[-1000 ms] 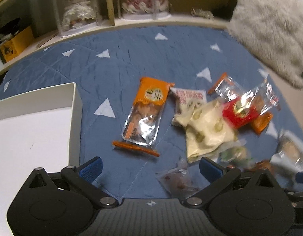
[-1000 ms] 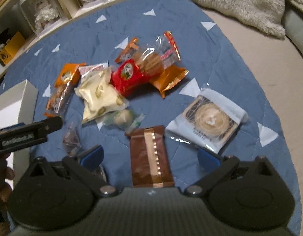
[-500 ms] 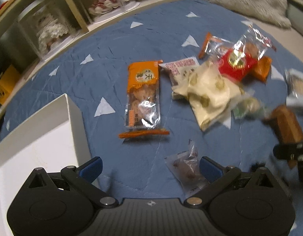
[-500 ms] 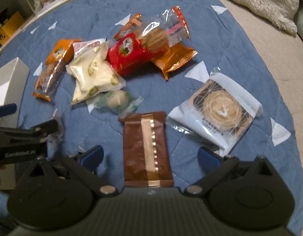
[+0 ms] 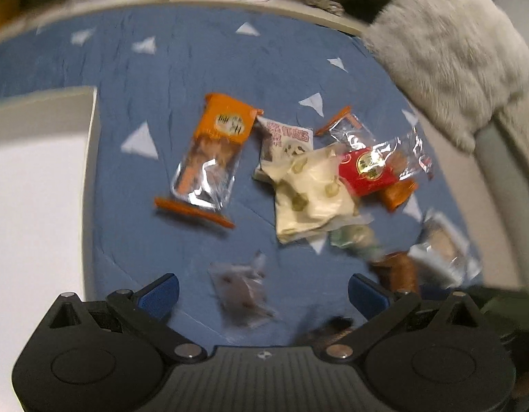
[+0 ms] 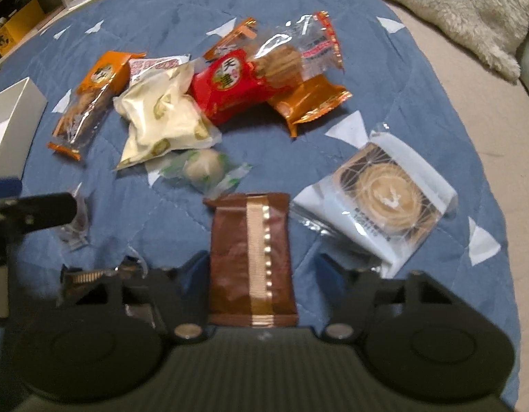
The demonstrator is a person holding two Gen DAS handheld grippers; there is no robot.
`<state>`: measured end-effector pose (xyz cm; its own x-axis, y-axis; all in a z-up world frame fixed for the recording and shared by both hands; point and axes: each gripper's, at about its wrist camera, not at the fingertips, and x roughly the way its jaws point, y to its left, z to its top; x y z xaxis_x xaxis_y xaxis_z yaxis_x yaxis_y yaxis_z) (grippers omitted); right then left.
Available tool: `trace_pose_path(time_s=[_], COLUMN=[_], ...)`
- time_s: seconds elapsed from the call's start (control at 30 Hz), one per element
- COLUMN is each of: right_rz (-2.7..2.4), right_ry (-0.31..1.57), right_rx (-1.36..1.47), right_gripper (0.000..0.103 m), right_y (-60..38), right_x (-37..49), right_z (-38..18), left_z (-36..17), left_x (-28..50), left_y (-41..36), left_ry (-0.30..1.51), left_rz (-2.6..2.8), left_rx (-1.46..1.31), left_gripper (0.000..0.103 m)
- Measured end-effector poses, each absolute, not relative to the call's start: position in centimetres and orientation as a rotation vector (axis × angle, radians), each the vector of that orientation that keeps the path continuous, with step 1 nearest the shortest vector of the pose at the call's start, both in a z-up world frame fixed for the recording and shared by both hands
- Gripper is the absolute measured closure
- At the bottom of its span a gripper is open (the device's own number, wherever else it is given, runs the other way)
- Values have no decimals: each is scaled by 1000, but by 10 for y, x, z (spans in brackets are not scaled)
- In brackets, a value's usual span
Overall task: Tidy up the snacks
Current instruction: 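Grasp the clear candy bag with left tool while right tool grasps the chocolate bar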
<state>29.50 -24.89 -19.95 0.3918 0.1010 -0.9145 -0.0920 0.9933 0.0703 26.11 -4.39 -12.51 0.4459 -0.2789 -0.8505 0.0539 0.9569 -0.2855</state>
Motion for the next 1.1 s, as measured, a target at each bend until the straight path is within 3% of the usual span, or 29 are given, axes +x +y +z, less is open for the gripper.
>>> trace_pose_path(time_s=[0.17,0.27,0.33,0.37,0.57,0.63,0.9,1.0,1.1], right_rz=[114,114,118,118,128,126,146,145,147], right_ry=[1164,1165,1164,1163,1145,1142,1140,1160,1184], right_rx=[29,63,88,98,158,176,211,206,188], right_gripper=[55,56,56,56,56,56,56,56,56], right_y=[-254,-264,-267,-271,-281,-285,-294,-295,-289], right_x=[297,296,296,295,286,285,276,274,273], right_z=[-195,-188,-185,-181,-167,-164,-154,-155,-160], left_z=[-130,-129,-127,-127,-129,-134,-153,-150,-148], left_x=[259,259,259,259,259,260,266,265,264], left_y=[-37,-37,-36,-36,-41,-38,-39,-39,-44], left_ry=[1121,1114,1113,1124,1152,1165,1149,1112,1102], left_rz=[-137,-100,-124,-153,-130,-107,-78,-107,-130], left_rx=[-342,-353,-372,-406,-368,-369,-323,-314,-271], left_gripper=[3,8,24,27,30,38,56,68,72])
